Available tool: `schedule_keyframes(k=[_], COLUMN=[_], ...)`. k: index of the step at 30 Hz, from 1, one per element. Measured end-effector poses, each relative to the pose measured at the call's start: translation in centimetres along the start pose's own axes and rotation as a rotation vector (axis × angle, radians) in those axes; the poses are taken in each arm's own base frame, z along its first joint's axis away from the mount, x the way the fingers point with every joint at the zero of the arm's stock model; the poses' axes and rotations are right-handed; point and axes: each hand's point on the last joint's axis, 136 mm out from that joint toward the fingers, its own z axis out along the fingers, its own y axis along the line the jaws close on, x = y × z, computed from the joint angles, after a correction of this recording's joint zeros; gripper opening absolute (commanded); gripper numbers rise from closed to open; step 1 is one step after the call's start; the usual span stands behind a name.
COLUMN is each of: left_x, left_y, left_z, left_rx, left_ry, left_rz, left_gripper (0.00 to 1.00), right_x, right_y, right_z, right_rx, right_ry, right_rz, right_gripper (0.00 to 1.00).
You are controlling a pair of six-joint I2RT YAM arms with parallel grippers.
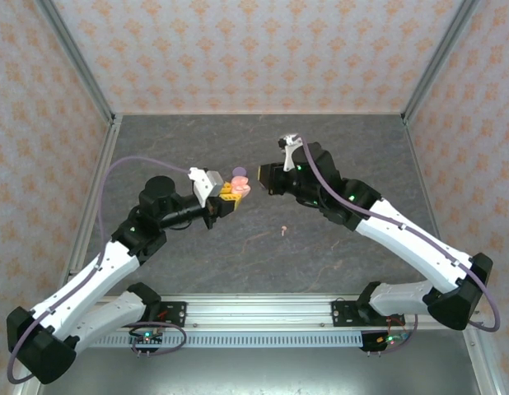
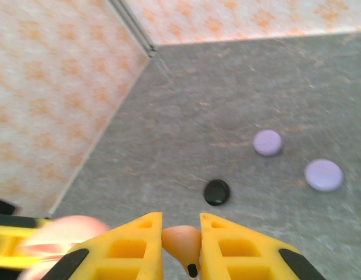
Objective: Insert the wireless bluetooth earbuds into the charging case
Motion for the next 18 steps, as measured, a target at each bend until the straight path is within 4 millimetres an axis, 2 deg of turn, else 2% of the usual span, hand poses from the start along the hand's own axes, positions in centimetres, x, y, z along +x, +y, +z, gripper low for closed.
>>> schedule_keyframes(k=[4, 8, 18], left_x=[-0.5, -1.2, -1.8], left_y=[0.6, 1.0, 0.3], left_z=[0.9, 1.7, 3.5], left_rx=[-0.004, -0.003, 0.047], left_ry=[-0.030, -0.064, -0.066], left_rz=[-0.010, -0.012, -0.004], left_gripper=[0.00, 0.00, 0.00], right_x=[-1.9, -3.1, -3.2], right_y=[2.7, 4.5, 5.5], right_z=[-1.1, -2.2, -2.5], right_rx=[-0.118, -0.208, -0.263], right_ry=[-0.043, -0.082, -0.080], right_rz=[-0.011, -0.016, -0.021], right_gripper=[0.18, 0.18, 0.18])
